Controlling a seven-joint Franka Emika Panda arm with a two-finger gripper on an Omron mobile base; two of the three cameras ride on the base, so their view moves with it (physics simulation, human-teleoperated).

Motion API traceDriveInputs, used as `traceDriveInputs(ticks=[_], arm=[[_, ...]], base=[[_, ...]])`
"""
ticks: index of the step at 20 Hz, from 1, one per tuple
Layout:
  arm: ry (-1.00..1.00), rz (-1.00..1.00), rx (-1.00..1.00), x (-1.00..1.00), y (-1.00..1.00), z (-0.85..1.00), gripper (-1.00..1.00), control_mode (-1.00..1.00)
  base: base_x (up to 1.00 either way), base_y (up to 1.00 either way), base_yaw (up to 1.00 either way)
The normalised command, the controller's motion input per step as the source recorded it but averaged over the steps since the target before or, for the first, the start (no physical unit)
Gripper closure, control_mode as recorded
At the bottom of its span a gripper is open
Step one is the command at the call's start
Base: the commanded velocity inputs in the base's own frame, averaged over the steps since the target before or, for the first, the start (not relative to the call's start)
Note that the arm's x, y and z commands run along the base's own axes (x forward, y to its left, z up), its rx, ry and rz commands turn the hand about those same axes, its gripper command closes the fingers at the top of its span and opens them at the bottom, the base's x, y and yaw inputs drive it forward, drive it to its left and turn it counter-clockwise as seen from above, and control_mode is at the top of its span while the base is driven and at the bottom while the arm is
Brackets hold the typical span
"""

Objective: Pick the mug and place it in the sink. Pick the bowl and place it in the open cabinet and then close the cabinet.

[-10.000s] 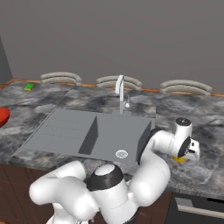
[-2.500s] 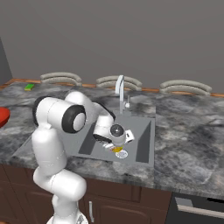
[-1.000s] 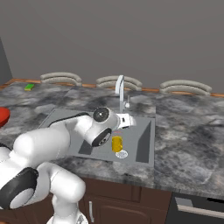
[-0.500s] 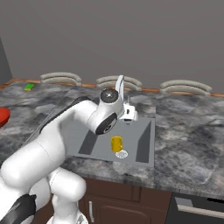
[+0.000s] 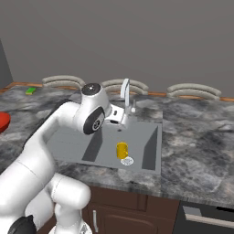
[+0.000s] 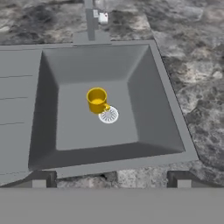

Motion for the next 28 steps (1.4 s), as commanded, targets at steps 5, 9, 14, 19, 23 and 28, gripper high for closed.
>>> traceDriveInputs(ticks=[5, 9, 14, 19, 23, 28], arm=[[0.35, -0.01, 0.00, 0.00, 0.37, 0.38, -1.00, -1.00], [0.33, 0.00, 0.05, 0.00, 0.47, 0.08, -1.00, -1.00], [0.16, 0.00, 0.04, -0.03, 0.59, -0.02, -1.00, -1.00], [0.01, 0.00, 0.05, -0.12, 0.64, -0.15, -1.00, -1.00], [0.00, 0.00, 0.01, -0.06, 0.69, -0.12, -1.00, -1.00], [0.00, -0.06, 0.00, -0.01, 0.69, -0.05, -1.00, -1.00]], base=[[0.00, 0.00, 0.00], [0.00, 0.00, 0.00], [0.00, 0.00, 0.00], [0.00, 0.00, 0.00], [0.00, 0.00, 0.00], [0.00, 0.00, 0.00]])
